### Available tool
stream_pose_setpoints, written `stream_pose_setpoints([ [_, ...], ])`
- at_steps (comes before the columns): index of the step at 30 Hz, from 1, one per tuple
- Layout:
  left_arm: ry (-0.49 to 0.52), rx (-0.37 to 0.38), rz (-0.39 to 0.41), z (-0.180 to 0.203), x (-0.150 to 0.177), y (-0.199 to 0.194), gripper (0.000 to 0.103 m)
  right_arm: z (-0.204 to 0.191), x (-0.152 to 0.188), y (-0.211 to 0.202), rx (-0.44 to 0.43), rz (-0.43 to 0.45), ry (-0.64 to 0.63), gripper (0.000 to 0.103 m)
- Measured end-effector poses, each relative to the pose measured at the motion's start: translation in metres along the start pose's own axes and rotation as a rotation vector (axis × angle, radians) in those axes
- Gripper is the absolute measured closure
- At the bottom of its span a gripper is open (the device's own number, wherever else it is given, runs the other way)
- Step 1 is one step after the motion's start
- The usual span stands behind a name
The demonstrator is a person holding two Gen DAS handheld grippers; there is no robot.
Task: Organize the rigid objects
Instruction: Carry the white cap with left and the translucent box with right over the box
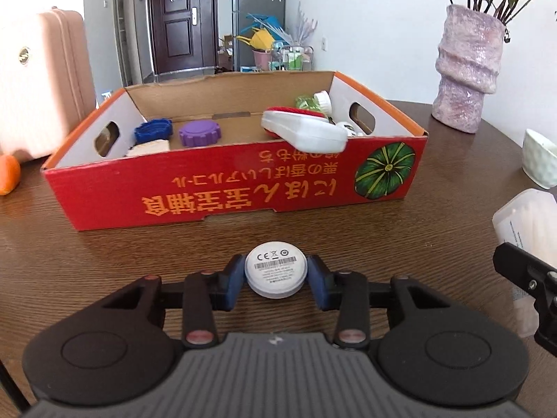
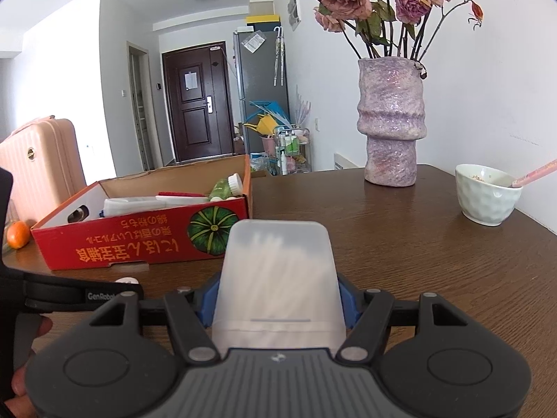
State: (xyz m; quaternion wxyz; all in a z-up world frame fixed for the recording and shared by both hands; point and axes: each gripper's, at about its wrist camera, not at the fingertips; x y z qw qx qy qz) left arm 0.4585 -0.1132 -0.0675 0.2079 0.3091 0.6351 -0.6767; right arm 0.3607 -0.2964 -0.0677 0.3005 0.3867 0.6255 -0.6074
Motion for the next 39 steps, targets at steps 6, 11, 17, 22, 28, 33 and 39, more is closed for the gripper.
stream_pose_setpoints([
  [6, -0.012, -0.010, 0.038, -0.010, 0.009, -0.019, 0.062, -0.004, 0.001, -0.007, -0.016, 0.020, -0.017, 0.038],
  [11, -0.024, -0.021, 0.061, -0.020, 0.018, -0.035, 0.063, -0.008, 0.002, -0.012, -0.027, 0.033, -0.032, 0.038],
  [17, -0.041, -0.040, 0.084, -0.029, 0.027, -0.051, 0.063, -0.015, 0.005, -0.017, -0.039, 0.046, -0.053, 0.038],
  [22, -0.057, -0.050, 0.108, -0.036, 0.035, -0.066, 0.063, -0.021, 0.007, -0.022, -0.050, 0.055, -0.070, 0.038],
  [28, -0.082, -0.070, 0.138, -0.043, 0.039, -0.081, 0.063, -0.030, 0.008, -0.029, -0.068, 0.075, -0.092, 0.038],
  [33, -0.119, -0.075, 0.155, -0.054, 0.037, -0.090, 0.063, -0.037, 0.006, -0.031, -0.088, 0.085, -0.099, 0.038],
  [39, -0.146, -0.082, 0.182, -0.062, 0.032, -0.098, 0.063, -0.044, 0.001, -0.031, -0.096, 0.089, -0.107, 0.038],
])
Point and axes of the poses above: each gripper's, at about its wrist camera, not at the fingertips, and y roughly the way its jaws point, z to its right, x to its underside, and after that the axes turned 6 degrees about -z, right-handed
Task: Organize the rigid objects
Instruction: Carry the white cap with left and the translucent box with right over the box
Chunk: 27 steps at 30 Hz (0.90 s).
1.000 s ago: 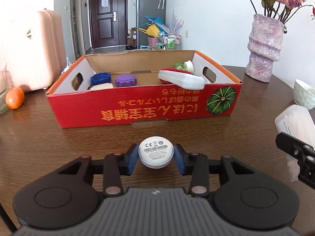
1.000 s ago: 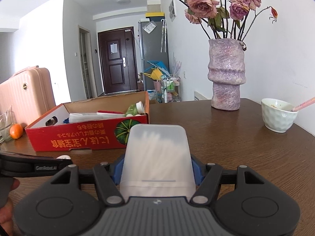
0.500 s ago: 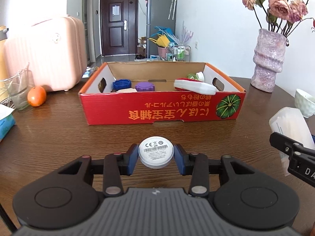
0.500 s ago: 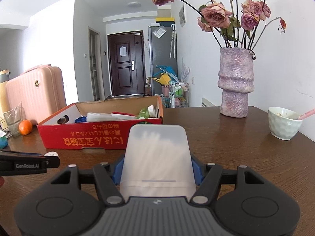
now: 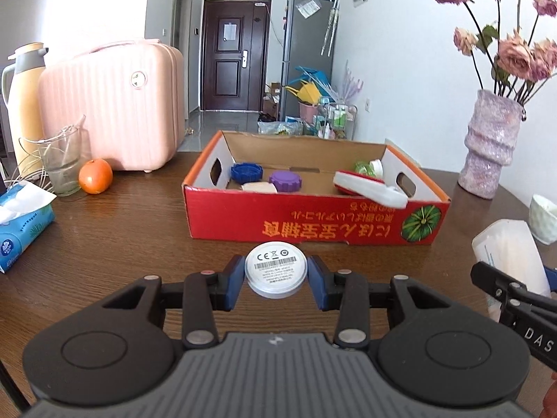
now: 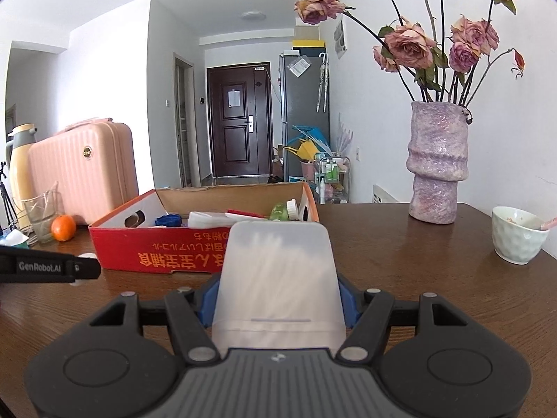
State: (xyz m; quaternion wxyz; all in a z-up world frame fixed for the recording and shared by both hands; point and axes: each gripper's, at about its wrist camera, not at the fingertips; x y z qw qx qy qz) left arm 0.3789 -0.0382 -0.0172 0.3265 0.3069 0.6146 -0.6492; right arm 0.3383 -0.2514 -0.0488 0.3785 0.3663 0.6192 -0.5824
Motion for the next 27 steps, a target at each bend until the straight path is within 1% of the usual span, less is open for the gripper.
stream_pose_setpoints([
  [8, -0.040, -0.005, 0.025, -0.007, -0.012, -0.003, 0.063, -0.010, -0.014, 0.006, -0.003, 0.009, -0.017, 0.038],
  [15, -0.060, 0.004, 0.064, -0.006, -0.027, -0.003, 0.062, -0.017, -0.035, 0.009, -0.011, 0.076, -0.017, 0.038],
  [22, -0.078, -0.003, 0.106, -0.003, -0.045, 0.005, 0.062, -0.020, -0.053, 0.028, -0.019, 0.091, -0.004, 0.038],
  [27, -0.090, -0.009, 0.109, -0.003, -0.059, 0.019, 0.062, -0.020, -0.065, 0.046, -0.026, 0.095, 0.002, 0.038],
])
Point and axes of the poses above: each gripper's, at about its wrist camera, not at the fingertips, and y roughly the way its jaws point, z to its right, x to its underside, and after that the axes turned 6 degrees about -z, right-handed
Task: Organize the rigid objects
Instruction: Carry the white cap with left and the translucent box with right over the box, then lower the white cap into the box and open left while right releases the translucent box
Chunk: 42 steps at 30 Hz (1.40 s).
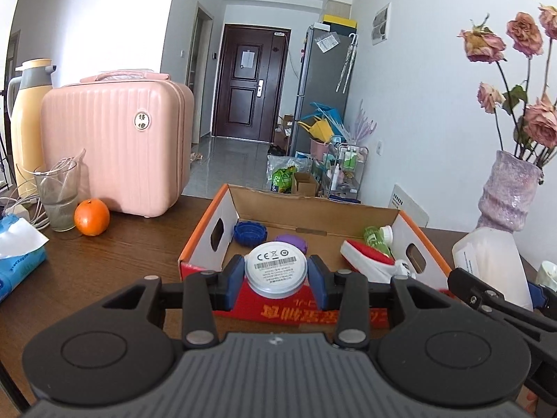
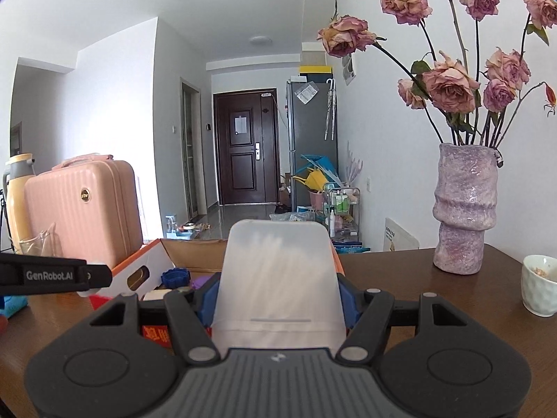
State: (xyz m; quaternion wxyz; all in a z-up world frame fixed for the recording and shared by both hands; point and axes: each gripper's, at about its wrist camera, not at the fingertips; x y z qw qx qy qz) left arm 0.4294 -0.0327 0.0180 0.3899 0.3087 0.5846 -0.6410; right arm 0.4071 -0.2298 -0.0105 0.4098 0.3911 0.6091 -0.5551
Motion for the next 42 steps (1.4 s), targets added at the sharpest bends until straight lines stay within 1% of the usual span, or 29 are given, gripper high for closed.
stream_pose_setpoints([
  [11, -0.015, -0.014, 0.017, 0.004, -0.025, 0.036, 0.062, -0.002, -0.017, 0.041, -0.005, 0.009, 0.014, 0.038],
  [23, -0.005, -0.051, 0.004, 0.006, -0.045, 0.082, 0.062, -0.005, -0.033, 0.089, -0.005, 0.005, 0.007, 0.038],
  [36, 0.025, -0.099, -0.029, 0.004, -0.054, 0.128, 0.062, -0.008, -0.035, 0.128, 0.011, -0.038, -0.016, 0.038],
  [42, 0.044, -0.107, -0.058, 0.003, -0.054, 0.144, 0.062, -0.009, -0.032, 0.137, 0.014, -0.068, -0.022, 0.038],
])
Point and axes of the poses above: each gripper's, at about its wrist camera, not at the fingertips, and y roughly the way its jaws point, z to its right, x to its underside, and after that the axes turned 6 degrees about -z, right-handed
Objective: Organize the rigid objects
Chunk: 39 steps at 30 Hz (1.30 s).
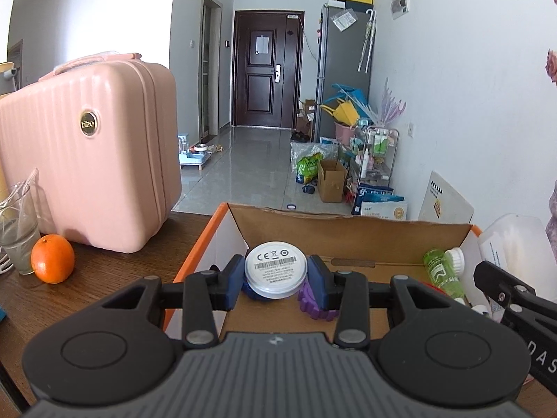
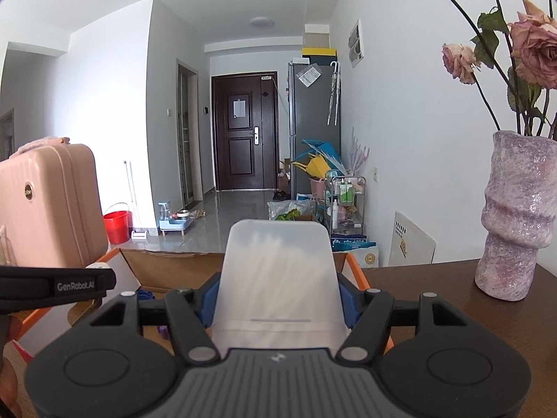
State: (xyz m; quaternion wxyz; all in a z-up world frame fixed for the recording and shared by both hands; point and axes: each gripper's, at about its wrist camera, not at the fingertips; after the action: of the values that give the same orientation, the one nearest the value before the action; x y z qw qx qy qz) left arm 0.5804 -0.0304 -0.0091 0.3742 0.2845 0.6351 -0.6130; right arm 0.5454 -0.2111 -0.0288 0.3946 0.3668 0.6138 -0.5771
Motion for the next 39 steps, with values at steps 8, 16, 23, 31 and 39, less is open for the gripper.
stream_pose_setpoints([
  [8, 0.026, -0.011, 0.023, -0.002, 0.002, -0.006, 0.011, 0.003, 0.001, 0.001, 0.028, -0.040, -0.002, 0.016],
  [16, 0.004, -0.050, 0.042, -0.010, 0.002, -0.011, 0.000, 0.005, 0.001, -0.001, 0.044, -0.037, 0.007, 0.000],
  [23, -0.007, -0.048, 0.043, -0.013, 0.001, -0.014, 0.000, 0.005, -0.001, -0.005, 0.044, -0.026, 0.002, 0.000],
  [31, 0.007, -0.030, 0.070, -0.020, 0.002, -0.031, 0.000, 0.007, -0.003, -0.020, 0.037, -0.003, 0.011, 0.000],
  [39, 0.015, 0.002, 0.108, -0.030, 0.012, -0.068, 0.000, 0.004, 0.001, -0.058, 0.010, 0.026, -0.008, 0.000],
])
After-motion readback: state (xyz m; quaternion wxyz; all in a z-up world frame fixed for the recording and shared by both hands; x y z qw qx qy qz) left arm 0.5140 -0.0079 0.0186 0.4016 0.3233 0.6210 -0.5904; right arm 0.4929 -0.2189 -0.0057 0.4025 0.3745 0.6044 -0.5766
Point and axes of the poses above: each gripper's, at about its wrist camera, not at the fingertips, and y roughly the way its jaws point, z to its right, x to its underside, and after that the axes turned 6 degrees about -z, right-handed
